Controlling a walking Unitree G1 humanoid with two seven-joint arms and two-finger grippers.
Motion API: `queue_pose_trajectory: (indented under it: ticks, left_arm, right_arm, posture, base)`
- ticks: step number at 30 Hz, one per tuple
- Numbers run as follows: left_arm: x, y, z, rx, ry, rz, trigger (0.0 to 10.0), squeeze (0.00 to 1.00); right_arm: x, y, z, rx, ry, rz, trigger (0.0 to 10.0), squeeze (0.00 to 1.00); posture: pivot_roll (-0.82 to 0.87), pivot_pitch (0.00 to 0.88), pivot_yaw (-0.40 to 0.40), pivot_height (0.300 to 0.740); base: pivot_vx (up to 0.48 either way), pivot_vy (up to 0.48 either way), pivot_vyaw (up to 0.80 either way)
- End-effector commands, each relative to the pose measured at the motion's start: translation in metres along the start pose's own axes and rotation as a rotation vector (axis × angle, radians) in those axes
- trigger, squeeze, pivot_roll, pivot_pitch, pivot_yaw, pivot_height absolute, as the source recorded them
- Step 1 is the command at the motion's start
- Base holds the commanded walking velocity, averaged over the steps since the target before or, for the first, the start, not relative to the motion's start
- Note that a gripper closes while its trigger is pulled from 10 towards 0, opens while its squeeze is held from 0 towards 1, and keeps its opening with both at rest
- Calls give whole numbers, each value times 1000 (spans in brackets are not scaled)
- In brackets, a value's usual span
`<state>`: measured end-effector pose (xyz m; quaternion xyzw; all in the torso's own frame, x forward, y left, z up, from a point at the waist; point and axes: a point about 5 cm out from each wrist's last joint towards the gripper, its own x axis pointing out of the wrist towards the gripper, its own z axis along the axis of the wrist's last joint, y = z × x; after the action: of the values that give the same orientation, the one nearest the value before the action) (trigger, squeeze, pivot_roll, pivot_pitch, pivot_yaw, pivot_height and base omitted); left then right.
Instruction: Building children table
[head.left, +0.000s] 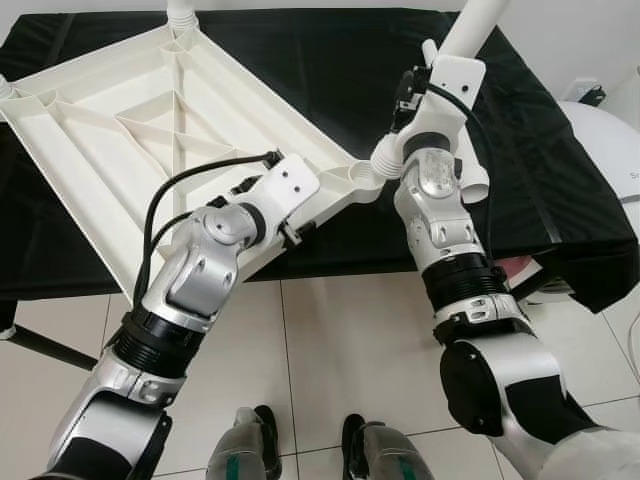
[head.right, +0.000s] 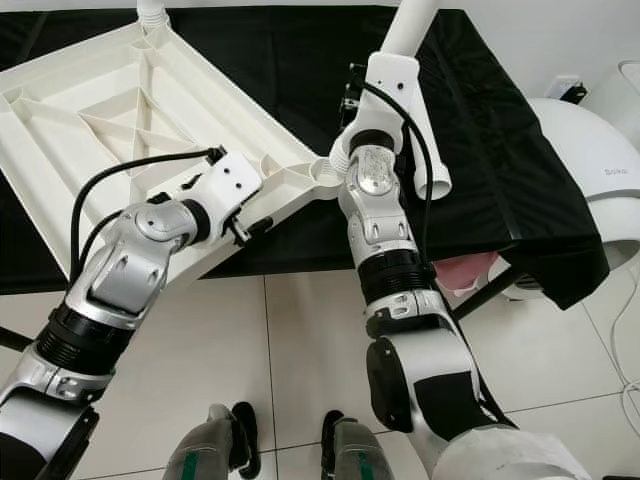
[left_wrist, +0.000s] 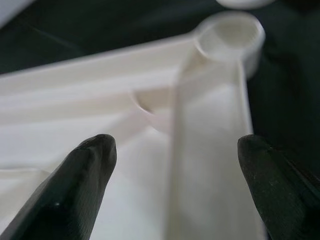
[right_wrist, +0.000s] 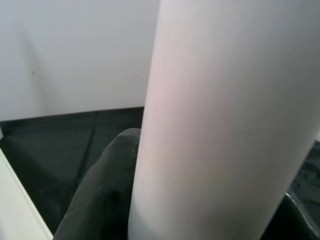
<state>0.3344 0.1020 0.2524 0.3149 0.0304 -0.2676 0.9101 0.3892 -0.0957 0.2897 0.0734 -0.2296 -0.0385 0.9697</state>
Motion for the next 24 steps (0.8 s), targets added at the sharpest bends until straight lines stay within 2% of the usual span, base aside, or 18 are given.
queue_pose_trajectory:
  ticks: [1,9,10,13,15,19,22,24]
  left_arm:
    - [-2,4,5,-30,-27,11,10000,0]
    - [-6,7,15,-53,-73,-10,10000,0]
    - [-7,9,21,-94,-109,-22,10000,0]
    - [-7,10,24,-114,-126,-25,10000,0]
    - [-9,15,34,-172,-185,-32,10000,0]
    - [-10,20,43,-227,-242,-33,10000,0]
    - [-7,23,49,-249,-291,-2,10000,0]
    - [-2,21,48,-286,-345,40,10000,0]
  right_arm:
    - [4,0,11,13,-46,9,10000,0]
    - [3,-4,8,1,-38,16,10000,0]
    - [1,-2,4,-2,-19,49,10000,0]
    - [1,-2,1,-4,-9,68,10000,0]
    - [-1,-1,-1,-13,-12,143,10000,0]
    - [-2,-2,-2,-25,-13,197,10000,0]
    - [0,-8,-4,-33,11,224,10000,0]
    - [1,-12,-3,-44,4,286,10000,0]
  posture:
    - [-61,187,-15,740]
    - [-57,183,-17,740]
    - [-54,180,-18,740]
    - [-54,180,-18,740]
    - [-50,174,-20,740]
    - [-47,161,-27,740]
    - [-43,153,-30,740]
    - [-37,144,-33,740]
  base:
    - [0,0,0]
    - [0,0,0]
    - [0,0,0]
    - [0,0,0]
    - [0,0,0]
    - [0,0,0]
    - [0,0,0]
    - [0,0,0]
